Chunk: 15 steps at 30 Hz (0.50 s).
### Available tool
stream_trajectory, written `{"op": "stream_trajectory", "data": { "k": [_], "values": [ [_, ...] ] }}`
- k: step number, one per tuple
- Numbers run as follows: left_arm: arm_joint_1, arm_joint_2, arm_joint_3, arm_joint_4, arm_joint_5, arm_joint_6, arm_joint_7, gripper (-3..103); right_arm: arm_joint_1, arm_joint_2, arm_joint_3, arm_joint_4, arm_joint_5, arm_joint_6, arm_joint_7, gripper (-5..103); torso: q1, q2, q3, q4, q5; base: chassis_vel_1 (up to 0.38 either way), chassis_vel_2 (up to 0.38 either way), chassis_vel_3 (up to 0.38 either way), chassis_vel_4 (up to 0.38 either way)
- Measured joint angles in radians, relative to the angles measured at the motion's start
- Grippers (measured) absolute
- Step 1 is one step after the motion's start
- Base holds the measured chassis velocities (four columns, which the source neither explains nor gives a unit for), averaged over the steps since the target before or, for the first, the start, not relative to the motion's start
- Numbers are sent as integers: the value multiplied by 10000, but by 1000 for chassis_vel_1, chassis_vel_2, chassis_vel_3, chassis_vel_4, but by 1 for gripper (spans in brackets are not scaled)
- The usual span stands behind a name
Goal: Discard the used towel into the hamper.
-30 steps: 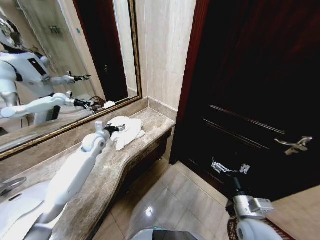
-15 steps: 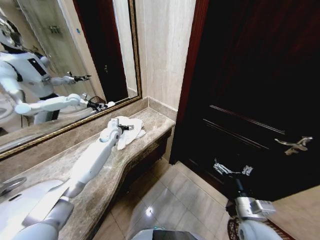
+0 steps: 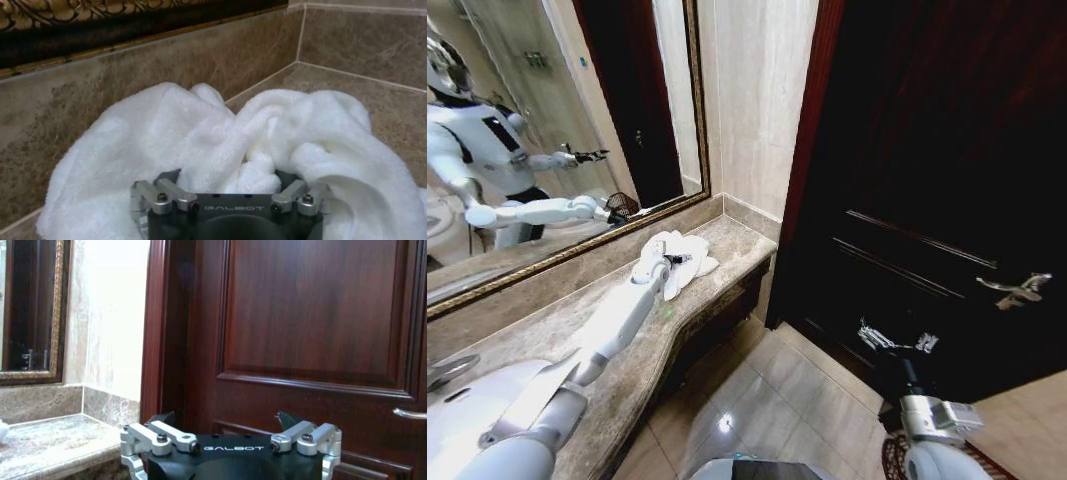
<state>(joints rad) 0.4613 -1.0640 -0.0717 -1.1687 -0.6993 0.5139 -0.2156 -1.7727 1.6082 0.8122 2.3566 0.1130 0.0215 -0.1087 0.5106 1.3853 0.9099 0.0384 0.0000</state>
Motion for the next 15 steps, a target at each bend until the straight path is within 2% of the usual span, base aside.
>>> {"op": "stream_trajectory", "data": {
  "k": [3,4,8,10,11,13,15],
  "values": [
    [45,25,-27,-1,15,-22,-4,81,9,0,-30,50,-11,-29,31,100,0,0,0,0,0,0,0,0,0],
    [45,25,-27,-1,15,-22,-4,81,9,0,-30,50,-11,-29,31,100,0,0,0,0,0,0,0,0,0],
    [87,110,-65,-8,16,-75,8,58,19,0,-51,61,-38,-40,38,100,0,0,0,0,0,0,0,0,0],
    [90,131,-64,-8,16,-112,8,58,23,0,-54,61,-40,-43,40,100,0,0,0,0,0,0,0,0,0],
    [91,165,-63,-9,15,-154,15,47,37,0,-63,62,-46,-48,47,100,0,0,0,0,-1,0,0,0,0],
    [91,177,-62,-15,13,-157,19,47,41,0,-67,63,-52,-52,50,100,0,0,0,1,-1,0,0,0,0],
    [91,192,-64,-32,9,-160,26,37,43,0,-77,78,-62,-59,55,100,0,0,1,1,-1,0,0,0,0]
  ]
}}
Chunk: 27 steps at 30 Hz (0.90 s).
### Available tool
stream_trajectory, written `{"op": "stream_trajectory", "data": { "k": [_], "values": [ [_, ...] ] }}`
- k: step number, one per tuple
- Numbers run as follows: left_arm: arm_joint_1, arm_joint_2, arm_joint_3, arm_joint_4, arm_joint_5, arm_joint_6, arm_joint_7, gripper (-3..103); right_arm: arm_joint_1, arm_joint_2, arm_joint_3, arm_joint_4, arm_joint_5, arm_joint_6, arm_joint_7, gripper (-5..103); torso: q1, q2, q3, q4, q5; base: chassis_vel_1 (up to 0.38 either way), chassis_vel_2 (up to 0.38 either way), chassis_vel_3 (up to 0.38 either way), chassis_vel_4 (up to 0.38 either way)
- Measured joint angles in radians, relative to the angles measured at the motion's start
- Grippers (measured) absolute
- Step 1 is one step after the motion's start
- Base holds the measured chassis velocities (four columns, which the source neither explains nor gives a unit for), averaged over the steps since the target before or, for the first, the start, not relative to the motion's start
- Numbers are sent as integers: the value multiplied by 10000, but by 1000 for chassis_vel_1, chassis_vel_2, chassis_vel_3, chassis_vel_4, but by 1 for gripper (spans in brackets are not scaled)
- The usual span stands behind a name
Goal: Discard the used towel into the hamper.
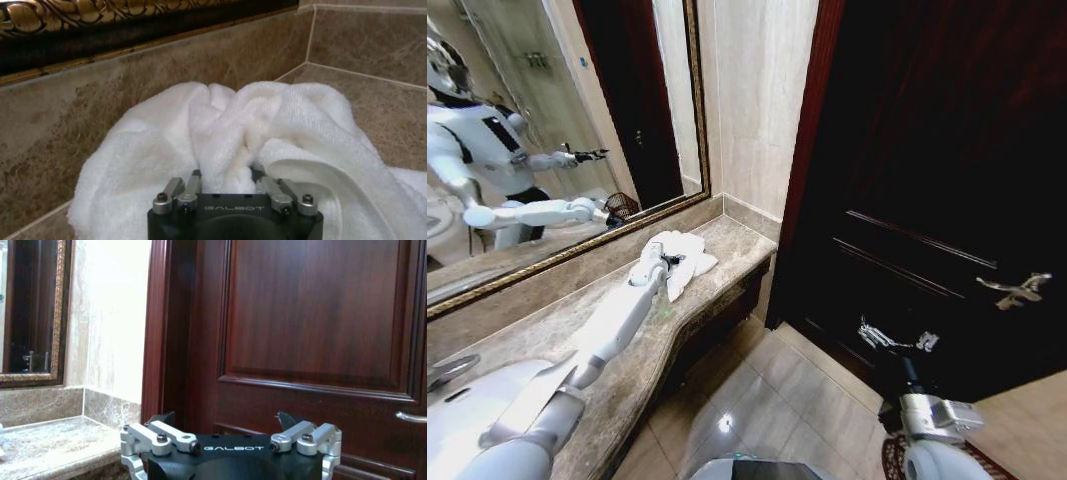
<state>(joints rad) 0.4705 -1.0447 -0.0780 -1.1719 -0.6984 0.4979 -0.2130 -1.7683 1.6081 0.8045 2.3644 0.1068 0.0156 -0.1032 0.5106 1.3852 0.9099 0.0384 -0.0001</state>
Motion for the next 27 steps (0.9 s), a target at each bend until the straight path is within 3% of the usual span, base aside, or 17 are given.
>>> {"op": "stream_trajectory", "data": {
  "k": [2,8,10,19,24,26,27],
  "values": [
    [22,7,-20,-45,-1,-4,16,26,-5,0,-4,11,-16,0,20,100,0,0,0,0,0,0,0,0,0],
    [180,88,-132,-505,97,-107,28,11,-37,0,9,29,-21,0,34,100,0,0,1,-1,-2,0,0,0,0],
    [203,103,-162,-590,128,-132,23,11,-37,0,7,29,-21,0,40,100,0,0,1,-1,-3,0,0,0,0],
    [1323,715,-1674,-3341,357,-358,-50,10,125,0,-109,34,-33,-175,348,100,1,0,0,-3,0,0,0,0,0],
    [2707,1314,-2767,-5415,354,-465,-69,10,198,-1,-143,39,-29,-254,428,100,0,0,0,0,-1,0,0,0,0],
    [3990,1568,-3449,-6878,320,-625,-87,10,199,-1,-170,67,-22,-272,433,100,0,1,-1,0,-2,0,0,0,0],
    [3990,1568,-3449,-6878,320,-625,-87,10,199,-1,-170,67,-22,-272,433,100,0,1,-1,0,-2,0,0,0,0]
  ]
}}
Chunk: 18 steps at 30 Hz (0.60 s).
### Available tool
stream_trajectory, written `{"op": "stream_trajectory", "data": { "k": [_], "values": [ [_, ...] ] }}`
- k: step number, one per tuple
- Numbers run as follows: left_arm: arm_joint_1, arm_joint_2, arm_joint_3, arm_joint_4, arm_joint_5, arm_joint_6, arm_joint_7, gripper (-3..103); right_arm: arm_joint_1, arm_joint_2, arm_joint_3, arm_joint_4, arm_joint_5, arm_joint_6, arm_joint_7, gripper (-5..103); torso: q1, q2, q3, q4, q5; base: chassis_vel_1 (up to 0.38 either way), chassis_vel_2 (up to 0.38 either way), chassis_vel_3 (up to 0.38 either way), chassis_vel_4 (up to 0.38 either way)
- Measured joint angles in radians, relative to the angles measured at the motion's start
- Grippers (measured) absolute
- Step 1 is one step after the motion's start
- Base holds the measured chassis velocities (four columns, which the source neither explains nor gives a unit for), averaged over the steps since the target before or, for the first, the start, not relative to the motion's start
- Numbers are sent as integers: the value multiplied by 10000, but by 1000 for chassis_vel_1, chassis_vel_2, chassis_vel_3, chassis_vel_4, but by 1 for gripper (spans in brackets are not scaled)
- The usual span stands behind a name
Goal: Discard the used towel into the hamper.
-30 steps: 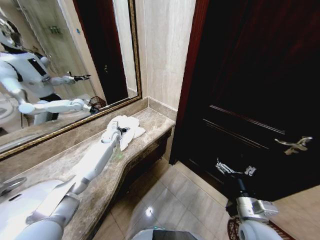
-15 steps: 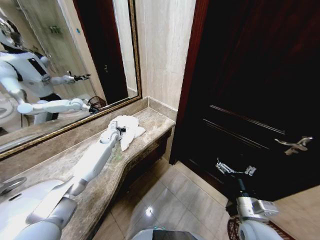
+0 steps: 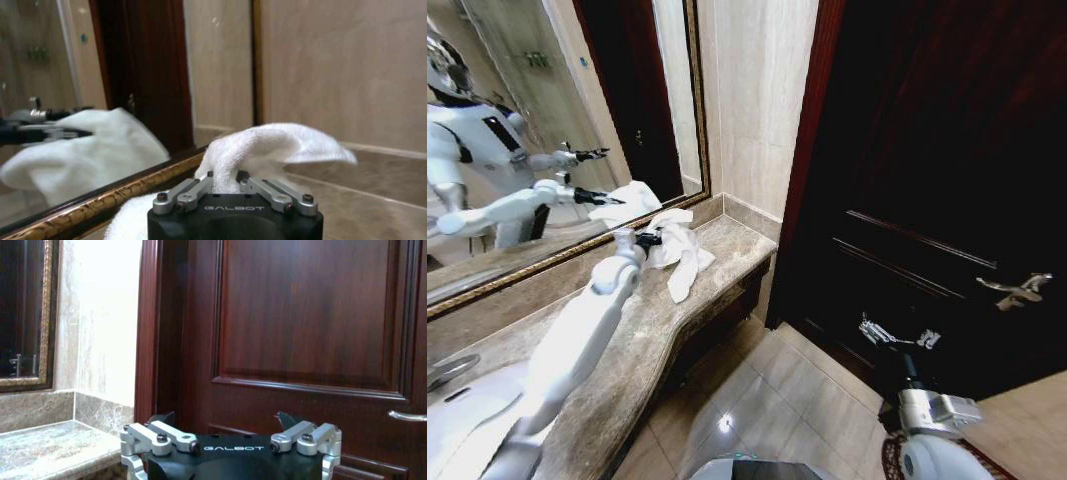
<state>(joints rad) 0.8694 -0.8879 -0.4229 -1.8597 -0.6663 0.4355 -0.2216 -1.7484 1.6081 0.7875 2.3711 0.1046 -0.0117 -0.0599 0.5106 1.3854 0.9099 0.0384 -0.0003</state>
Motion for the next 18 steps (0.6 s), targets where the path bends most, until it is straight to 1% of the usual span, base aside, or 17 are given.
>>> {"op": "stream_trajectory", "data": {
  "k": [1,3,4,7,9,11,12,14,15,17,18],
  "values": [
    [272,21,-185,-255,4,-50,0,10,4,0,-3,4,3,0,1,100,0,0,0,0,-1,0,0,0,0],
    [1354,12,-1050,-1216,94,-313,3,10,22,-10,-31,6,17,-1,1,100,-1,1,-1,-1,5,0,0,0,0],
    [1354,12,-1050,-1216,94,-313,3,10,22,-10,-31,6,17,-1,1,100,-1,1,-1,-1,5,0,0,0,0],
    [2835,-334,-2266,-2310,228,-491,-5,10,20,-18,-64,11,52,20,-16,100,-1,0,0,3,0,0,0,0,0],
    [3013,-402,-2398,-2470,258,-513,-7,10,2,-15,-61,19,57,36,-19,100,-1,1,-1,3,1,0,0,0,0],
    [3607,-722,-2809,-3096,401,-612,-14,10,-75,-10,-27,75,127,111,-28,100,-1,1,-1,-3,4,0,0,0,0],
    [3607,-722,-2809,-3096,401,-612,-14,10,-75,-10,-27,75,127,111,-28,100,-1,1,-1,-3,4,0,0,0,0],
    [4069,-985,-3065,-3603,465,-692,-32,10,-82,-35,-25,128,227,135,-29,100,0,1,-1,-2,4,0,0,0,0],
    [4503,-1265,-3240,-4067,561,-831,-62,10,-80,-86,-23,207,329,102,-16,100,-1,0,-1,-1,6,0,0,0,0],
    [4635,-1351,-3277,-4196,595,-883,-62,10,-81,-108,-19,248,347,44,-11,100,-1,1,-1,0,5,0,0,0,0],
    [4937,-1555,-3349,-4448,697,-1007,-57,10,-100,-145,7,355,376,-147,-5,100,-1,1,-1,0,5,0,0,0,0]
  ]
}}
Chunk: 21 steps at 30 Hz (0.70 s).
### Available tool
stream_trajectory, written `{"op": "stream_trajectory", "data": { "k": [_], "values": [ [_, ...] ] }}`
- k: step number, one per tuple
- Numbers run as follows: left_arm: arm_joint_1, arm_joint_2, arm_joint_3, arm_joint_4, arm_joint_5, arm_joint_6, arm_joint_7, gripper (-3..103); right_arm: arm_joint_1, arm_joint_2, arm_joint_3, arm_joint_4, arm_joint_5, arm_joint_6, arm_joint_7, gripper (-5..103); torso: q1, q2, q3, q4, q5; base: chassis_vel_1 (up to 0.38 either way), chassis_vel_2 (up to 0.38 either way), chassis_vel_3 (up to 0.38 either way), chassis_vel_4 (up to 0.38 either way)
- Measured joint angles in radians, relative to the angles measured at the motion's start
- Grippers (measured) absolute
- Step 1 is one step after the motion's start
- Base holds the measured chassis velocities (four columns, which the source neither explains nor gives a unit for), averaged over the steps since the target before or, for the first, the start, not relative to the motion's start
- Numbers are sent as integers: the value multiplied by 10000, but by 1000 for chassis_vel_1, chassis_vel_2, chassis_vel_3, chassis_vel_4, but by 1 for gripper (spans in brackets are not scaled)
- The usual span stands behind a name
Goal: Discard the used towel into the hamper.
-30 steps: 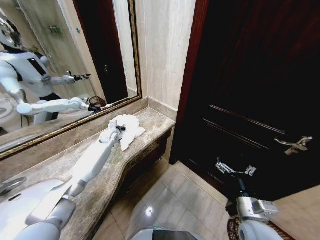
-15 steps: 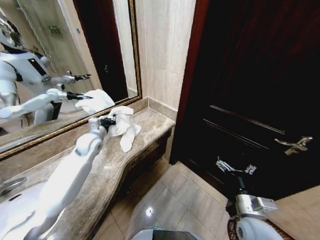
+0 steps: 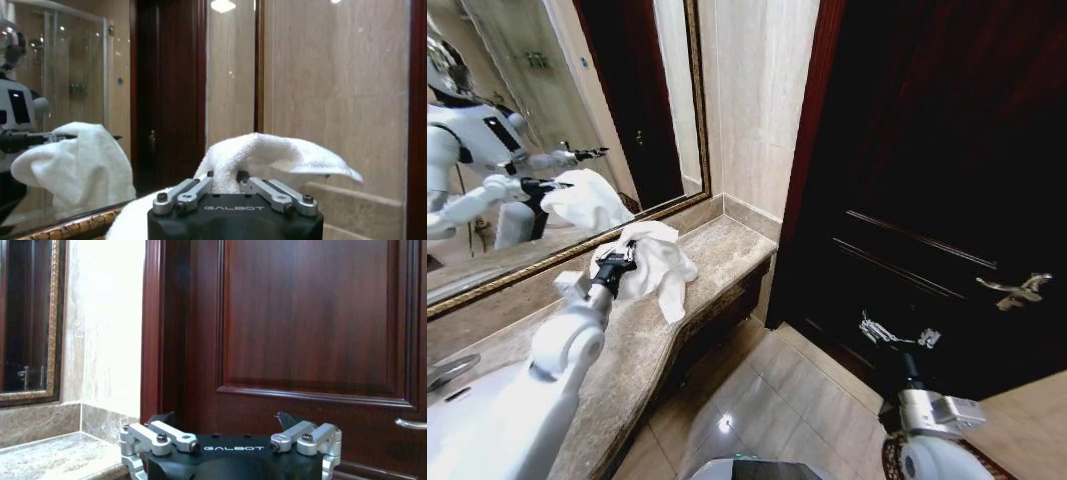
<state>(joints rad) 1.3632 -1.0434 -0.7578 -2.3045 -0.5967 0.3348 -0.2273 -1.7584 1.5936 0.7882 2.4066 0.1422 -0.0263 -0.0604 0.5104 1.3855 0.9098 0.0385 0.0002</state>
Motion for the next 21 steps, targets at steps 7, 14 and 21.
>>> {"op": "stream_trajectory", "data": {
  "k": [7,14,21],
  "values": [
    [1338,-625,-434,-266,661,-1043,440,10,-64,-85,93,253,111,-400,158,100,1,0,1,-3,-2,0,0,0,0],
    [2795,-1311,-764,-418,1116,-2116,1358,10,-89,-100,169,285,252,-417,174,100,0,0,1,0,-2,0,0,0,0],
    [3549,-2213,-52,-547,2190,-2825,1424,10,-107,-180,265,278,360,-494,200,100,1,-1,1,-1,0,0,0,0,0]
  ]
}}
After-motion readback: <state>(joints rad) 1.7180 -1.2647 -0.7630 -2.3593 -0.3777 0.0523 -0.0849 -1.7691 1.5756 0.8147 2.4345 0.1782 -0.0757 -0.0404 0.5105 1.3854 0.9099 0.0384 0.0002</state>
